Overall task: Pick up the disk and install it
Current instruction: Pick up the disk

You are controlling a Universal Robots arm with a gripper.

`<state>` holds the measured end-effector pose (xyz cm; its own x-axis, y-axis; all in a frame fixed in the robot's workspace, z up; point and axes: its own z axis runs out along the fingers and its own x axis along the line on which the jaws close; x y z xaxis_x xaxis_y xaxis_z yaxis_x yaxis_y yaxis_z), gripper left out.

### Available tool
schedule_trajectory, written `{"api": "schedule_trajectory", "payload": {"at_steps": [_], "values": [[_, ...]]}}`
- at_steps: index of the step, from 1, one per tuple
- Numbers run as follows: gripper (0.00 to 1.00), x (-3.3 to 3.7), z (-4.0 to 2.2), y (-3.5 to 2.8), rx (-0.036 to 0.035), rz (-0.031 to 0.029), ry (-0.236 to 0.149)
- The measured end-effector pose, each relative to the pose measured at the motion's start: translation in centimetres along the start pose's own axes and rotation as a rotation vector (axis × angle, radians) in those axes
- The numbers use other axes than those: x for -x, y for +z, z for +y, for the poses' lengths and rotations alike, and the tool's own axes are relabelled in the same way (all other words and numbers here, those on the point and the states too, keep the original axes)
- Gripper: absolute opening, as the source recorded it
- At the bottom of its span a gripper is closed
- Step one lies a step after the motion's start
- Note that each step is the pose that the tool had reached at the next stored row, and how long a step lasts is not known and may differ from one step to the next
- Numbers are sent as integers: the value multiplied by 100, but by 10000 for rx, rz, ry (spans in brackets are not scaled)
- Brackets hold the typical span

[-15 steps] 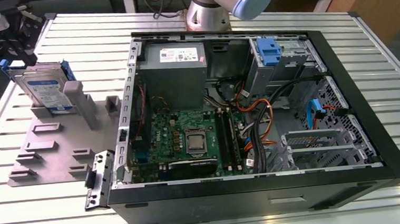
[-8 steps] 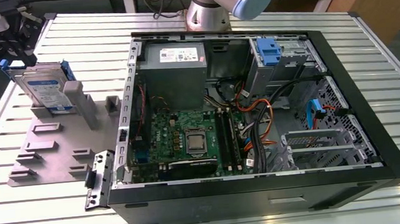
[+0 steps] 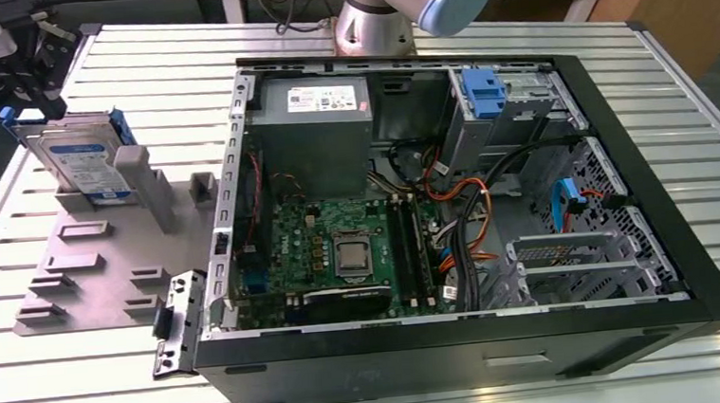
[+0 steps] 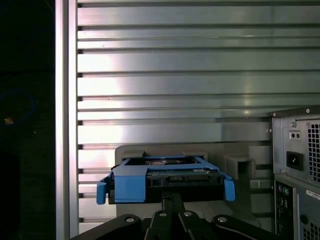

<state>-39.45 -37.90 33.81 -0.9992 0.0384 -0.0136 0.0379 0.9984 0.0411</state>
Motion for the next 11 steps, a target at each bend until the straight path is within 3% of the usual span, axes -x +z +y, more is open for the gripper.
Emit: {"api": "schedule_trajectory", "payload": {"at_steps": [4, 11], "values": [[11, 0, 0, 0, 3, 7, -186], [11, 0, 0, 3, 19, 56, -1366]]}}
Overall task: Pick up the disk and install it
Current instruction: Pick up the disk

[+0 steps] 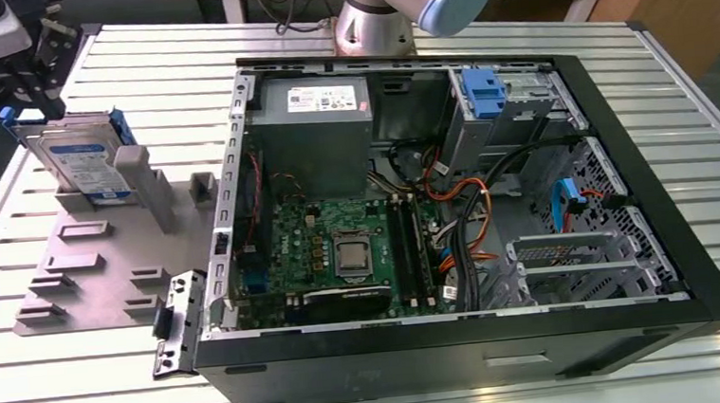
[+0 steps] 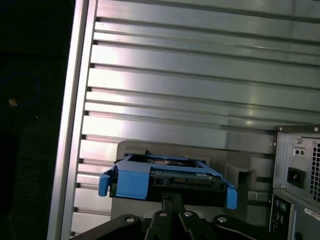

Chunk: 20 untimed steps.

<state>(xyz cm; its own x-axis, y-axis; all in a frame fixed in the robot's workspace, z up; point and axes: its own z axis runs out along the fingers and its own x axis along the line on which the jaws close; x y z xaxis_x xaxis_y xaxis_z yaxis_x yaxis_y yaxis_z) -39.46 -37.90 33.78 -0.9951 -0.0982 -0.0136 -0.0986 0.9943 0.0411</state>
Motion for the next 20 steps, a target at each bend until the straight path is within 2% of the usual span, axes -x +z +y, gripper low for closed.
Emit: {"api": "schedule_trajectory", "payload": {"at_steps": [20], "values": [[11, 0, 0, 8, 48, 145, -3524]]}}
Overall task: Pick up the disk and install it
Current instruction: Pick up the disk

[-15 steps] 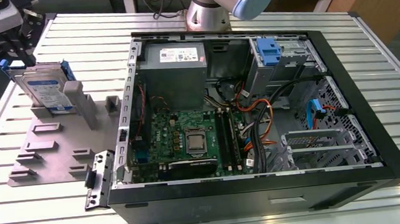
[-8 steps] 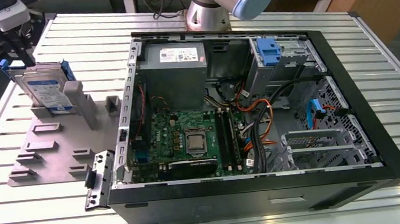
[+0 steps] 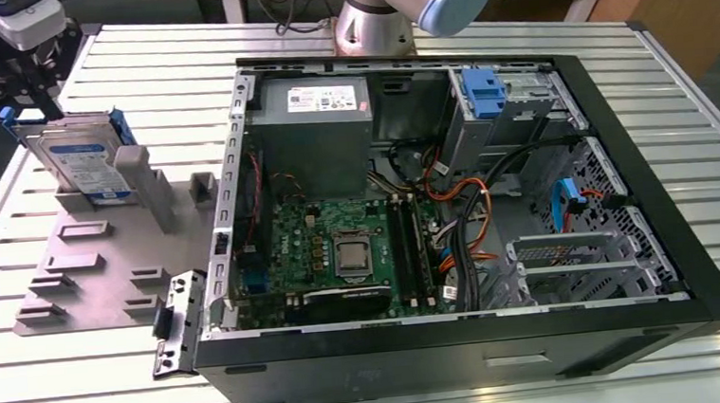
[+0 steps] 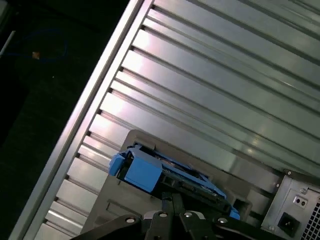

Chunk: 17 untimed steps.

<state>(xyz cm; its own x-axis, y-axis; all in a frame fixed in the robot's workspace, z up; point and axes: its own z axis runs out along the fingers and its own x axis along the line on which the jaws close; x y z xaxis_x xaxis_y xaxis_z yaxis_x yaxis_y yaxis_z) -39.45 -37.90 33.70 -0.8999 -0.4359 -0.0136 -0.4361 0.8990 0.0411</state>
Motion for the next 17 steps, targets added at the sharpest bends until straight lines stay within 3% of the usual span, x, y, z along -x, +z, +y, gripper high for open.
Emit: {"api": "schedule_trajectory", "payload": {"at_steps": [13, 14, 17], "values": [[11, 0, 0, 5, 39, 78, -2029], [11, 0, 0, 7, 46, 92, -2381], [11, 0, 0, 9, 55, 109, -2846]]}}
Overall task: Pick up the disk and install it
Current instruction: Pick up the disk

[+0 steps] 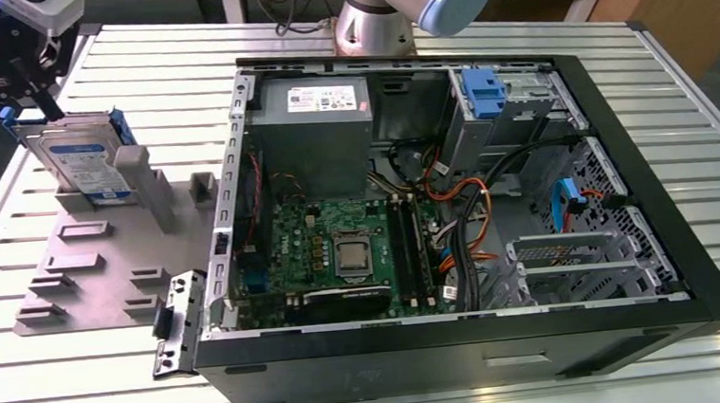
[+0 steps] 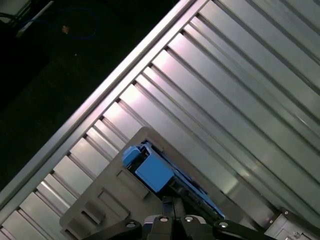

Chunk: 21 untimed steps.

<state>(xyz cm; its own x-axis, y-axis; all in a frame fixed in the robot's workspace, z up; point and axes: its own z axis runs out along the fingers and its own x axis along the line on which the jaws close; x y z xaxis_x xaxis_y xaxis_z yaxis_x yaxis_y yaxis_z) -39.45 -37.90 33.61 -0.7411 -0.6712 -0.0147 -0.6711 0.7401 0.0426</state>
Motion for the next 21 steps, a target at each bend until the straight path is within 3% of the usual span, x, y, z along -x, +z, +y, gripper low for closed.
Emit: {"api": "schedule_trajectory", "payload": {"at_steps": [21], "values": [[11, 0, 0, 7, 91, 88, -3082]]}}
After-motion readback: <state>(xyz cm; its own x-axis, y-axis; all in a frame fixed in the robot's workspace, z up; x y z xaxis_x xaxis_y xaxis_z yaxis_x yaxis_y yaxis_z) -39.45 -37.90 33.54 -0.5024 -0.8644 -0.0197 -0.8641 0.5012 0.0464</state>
